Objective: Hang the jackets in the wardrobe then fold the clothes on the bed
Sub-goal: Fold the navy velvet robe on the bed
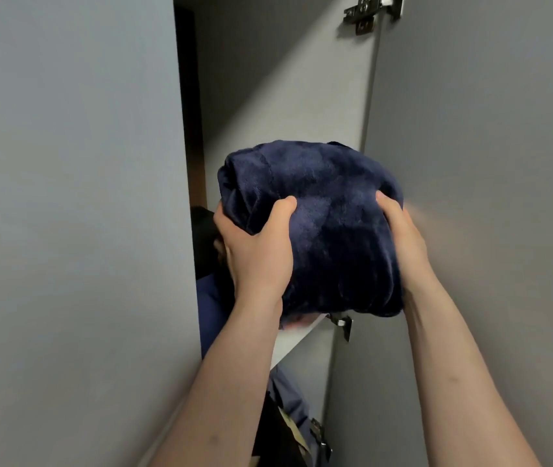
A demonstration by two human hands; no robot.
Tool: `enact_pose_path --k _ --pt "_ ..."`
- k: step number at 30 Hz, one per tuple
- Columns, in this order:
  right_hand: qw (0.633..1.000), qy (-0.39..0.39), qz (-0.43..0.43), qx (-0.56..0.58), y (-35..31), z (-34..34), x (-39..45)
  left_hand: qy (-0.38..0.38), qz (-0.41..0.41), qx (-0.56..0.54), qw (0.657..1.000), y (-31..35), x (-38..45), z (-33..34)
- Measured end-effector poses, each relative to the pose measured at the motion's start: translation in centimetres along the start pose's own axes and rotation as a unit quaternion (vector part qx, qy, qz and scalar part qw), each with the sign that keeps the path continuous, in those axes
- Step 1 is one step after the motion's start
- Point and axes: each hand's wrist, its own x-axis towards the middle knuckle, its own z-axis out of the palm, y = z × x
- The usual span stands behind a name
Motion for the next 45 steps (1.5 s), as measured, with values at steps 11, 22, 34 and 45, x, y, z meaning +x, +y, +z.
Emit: enact_pose_path --k 11,22,34,45 --pt "0.997 -0.068 -0.026 0.020 -1.5 6.8 14.2 0.147 0.105 0.118 0.976 3.7 9.0 7.8" --pt "0.980 -0.164 -0.104 -0.036 -0.9 14.1 19.0 0.258 -0.054 -0.053 0.963 -0.3 17.6 5.1" --pt "0.984 -0.179 0.007 0.016 1.8 17.5 20.5 0.291 -0.022 0.035 0.956 1.8 20.0 2.1" --pt "0.954 -0.197 -0.054 -0.219 1.5 20.1 21.9 0.337 -0.030 0.074 0.938 1.0 23.5 1.7"
